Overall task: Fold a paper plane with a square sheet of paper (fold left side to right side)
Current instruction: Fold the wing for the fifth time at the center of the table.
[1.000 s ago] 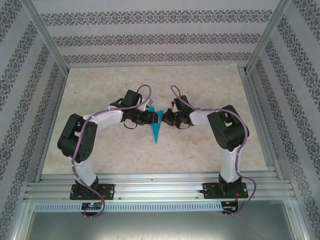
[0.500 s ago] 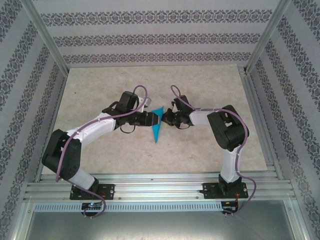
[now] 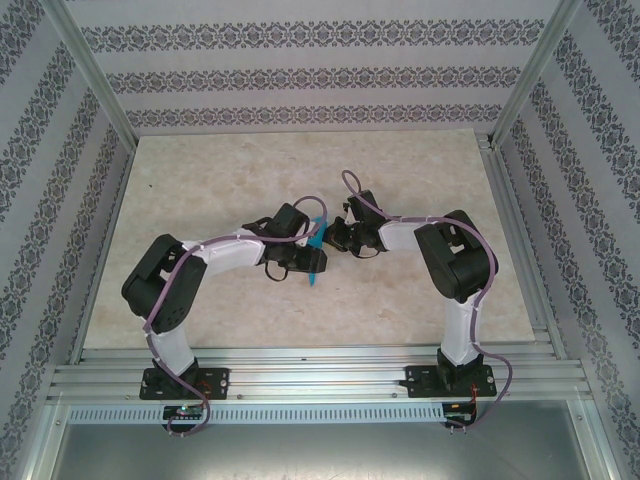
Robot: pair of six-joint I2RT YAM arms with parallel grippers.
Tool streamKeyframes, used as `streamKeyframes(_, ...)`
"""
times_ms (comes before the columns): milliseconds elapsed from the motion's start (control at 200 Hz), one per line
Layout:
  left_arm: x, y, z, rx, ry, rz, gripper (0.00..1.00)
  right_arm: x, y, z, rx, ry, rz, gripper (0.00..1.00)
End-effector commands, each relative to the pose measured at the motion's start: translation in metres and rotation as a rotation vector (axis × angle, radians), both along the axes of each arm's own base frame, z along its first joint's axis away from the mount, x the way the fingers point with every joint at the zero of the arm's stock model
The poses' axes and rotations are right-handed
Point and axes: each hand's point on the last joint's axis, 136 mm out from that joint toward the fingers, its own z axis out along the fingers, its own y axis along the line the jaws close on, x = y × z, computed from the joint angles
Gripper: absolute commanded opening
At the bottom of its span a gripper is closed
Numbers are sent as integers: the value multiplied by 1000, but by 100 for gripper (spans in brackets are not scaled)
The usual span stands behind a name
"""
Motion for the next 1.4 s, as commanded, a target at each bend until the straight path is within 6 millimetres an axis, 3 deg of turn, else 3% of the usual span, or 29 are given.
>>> streamKeyframes(0, 11, -2, 3, 36, -51, -10, 39, -7, -2, -2, -24, 1, -6, 9)
streamKeyframes(195, 16, 1, -8, 63, -39, -10, 22, -8, -2, -3, -23, 2, -4, 9)
streamKeyframes(370, 20, 1, -9, 31, -37, -20, 14, -9, -2, -4, -22, 5, 1, 9)
streamKeyframes(814, 20, -2, -19, -108, 22, -46, 12, -12, -2, -5, -19, 7, 8, 9)
streamKeyframes(979, 16, 0, -30, -130, 59, -33, 11, -7, -2, 12, 26, -35, 8, 10)
streamKeyframes(1209, 15, 5, -33, -214, 88, -1, 8, -7, -20, 45, 48, -102, 7, 15)
streamKeyframes(1394, 16, 4, -27, -318, 113, -7, 5, -17, -9, 54, 114, -112, 55, 15)
